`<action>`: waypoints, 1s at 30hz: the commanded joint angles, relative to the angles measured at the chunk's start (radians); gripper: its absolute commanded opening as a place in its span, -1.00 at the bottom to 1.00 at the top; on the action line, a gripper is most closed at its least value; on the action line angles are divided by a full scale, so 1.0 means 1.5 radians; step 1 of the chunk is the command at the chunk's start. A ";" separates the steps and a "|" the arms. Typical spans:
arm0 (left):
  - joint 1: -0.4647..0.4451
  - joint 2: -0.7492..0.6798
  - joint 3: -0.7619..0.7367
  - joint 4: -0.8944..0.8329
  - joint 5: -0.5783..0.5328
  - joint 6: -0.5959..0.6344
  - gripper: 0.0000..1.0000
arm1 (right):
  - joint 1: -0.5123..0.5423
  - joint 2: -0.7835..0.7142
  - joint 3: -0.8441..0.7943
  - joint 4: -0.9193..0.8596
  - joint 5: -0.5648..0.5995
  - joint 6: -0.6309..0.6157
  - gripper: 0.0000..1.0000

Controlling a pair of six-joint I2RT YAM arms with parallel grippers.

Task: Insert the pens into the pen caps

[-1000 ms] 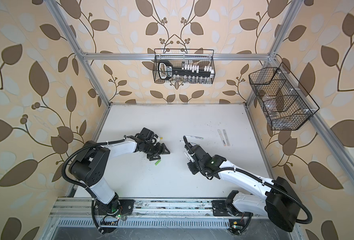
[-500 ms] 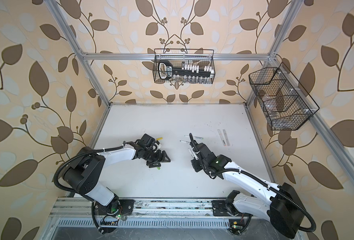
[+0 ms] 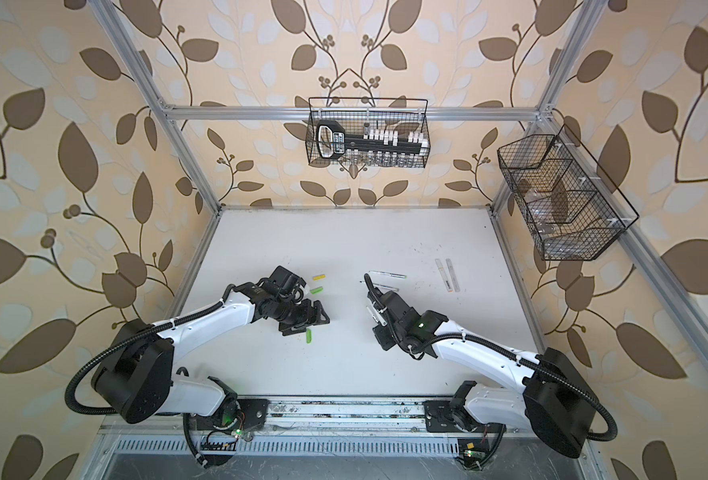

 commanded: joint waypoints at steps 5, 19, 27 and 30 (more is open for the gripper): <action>0.018 0.017 0.016 -0.073 -0.060 0.031 0.68 | 0.052 0.060 0.042 0.053 -0.021 -0.013 -0.91; 0.020 0.078 -0.006 -0.001 -0.088 -0.001 -0.05 | 0.095 0.127 0.087 0.071 -0.033 -0.012 -0.91; 0.021 0.111 -0.025 0.055 -0.074 -0.027 -0.41 | 0.105 0.142 0.099 0.072 -0.033 -0.015 -0.91; 0.021 0.109 -0.033 0.059 -0.078 -0.036 -0.43 | 0.105 0.143 0.095 0.078 -0.033 -0.011 -0.91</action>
